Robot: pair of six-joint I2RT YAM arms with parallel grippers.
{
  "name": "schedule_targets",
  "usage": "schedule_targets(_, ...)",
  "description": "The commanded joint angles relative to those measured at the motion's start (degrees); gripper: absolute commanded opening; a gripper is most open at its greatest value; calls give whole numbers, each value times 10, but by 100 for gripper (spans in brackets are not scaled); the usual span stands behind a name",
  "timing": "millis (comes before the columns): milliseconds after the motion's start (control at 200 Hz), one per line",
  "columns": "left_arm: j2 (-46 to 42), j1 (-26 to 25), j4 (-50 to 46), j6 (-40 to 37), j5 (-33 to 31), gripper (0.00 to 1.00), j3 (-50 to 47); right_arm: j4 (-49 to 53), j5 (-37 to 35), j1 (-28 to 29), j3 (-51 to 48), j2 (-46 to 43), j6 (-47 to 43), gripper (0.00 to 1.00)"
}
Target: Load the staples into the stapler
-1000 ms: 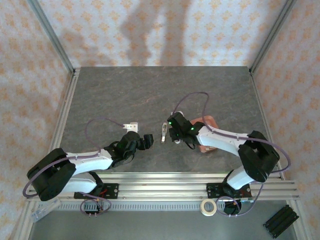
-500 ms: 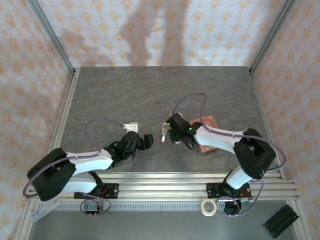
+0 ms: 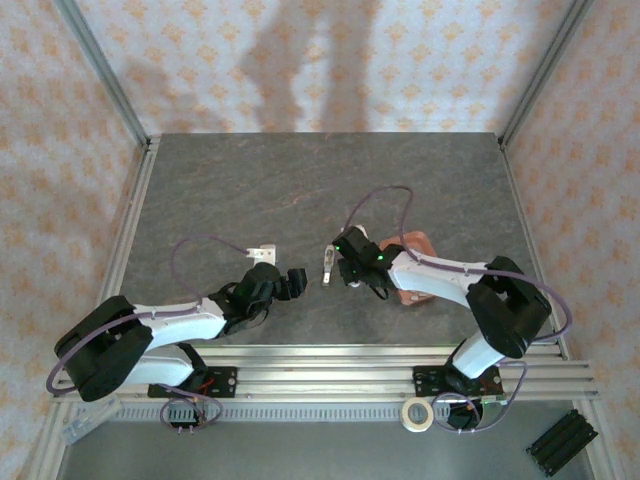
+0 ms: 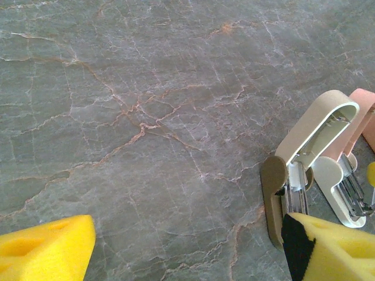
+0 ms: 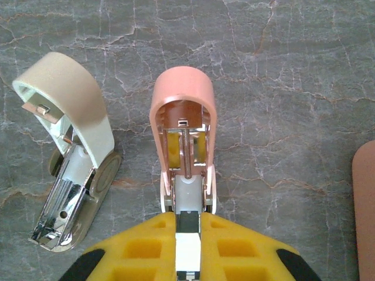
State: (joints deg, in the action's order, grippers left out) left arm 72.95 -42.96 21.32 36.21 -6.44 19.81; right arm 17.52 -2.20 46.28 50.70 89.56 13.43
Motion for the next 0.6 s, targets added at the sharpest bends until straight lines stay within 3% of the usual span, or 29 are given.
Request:
schedule_targets(0, 6, 6, 12, 5, -8, 84, 12, 6, -15, -3, -3, 7, 3, 13)
schedule_targets(596, 11, 6, 15, 6, -6, 84, 13, 14, -17, -3, -5, 13, 1, 13)
